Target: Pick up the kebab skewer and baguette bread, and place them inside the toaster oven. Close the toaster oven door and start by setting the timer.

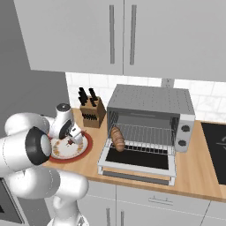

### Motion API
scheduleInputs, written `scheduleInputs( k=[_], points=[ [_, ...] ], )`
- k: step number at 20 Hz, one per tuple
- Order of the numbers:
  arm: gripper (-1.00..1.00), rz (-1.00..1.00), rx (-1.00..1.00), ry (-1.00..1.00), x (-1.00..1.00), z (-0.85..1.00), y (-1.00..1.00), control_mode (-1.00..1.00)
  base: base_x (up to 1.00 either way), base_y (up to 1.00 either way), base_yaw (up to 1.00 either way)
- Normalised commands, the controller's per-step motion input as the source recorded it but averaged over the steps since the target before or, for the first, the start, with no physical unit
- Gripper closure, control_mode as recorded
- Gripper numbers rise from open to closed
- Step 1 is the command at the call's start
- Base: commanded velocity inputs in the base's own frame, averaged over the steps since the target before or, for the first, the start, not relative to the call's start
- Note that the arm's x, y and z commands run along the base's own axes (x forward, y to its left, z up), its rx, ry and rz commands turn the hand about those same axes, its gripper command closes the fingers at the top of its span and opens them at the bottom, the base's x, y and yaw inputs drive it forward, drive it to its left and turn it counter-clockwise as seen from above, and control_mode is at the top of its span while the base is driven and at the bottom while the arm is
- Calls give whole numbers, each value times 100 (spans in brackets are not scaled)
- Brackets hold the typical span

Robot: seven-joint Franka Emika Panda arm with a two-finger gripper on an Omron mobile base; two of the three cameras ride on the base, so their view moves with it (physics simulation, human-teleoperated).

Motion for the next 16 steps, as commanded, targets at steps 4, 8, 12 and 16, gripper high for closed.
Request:
scheduleInputs(
  k=[4, 8, 12, 16],
  points=[
    [-100, 0, 0, 11, 31, -36, 0, -100, 0, 0, 0],
    [-100, 0, 0, 9, 5, -29, 6, -100, 0, 0, 0],
    [-100, 0, 0, 3, 0, -18, 1, -100, 0, 0, 0],
    [-100, 0, 0, 0, 0, -20, 0, -100, 0, 0, 0]
  ],
)
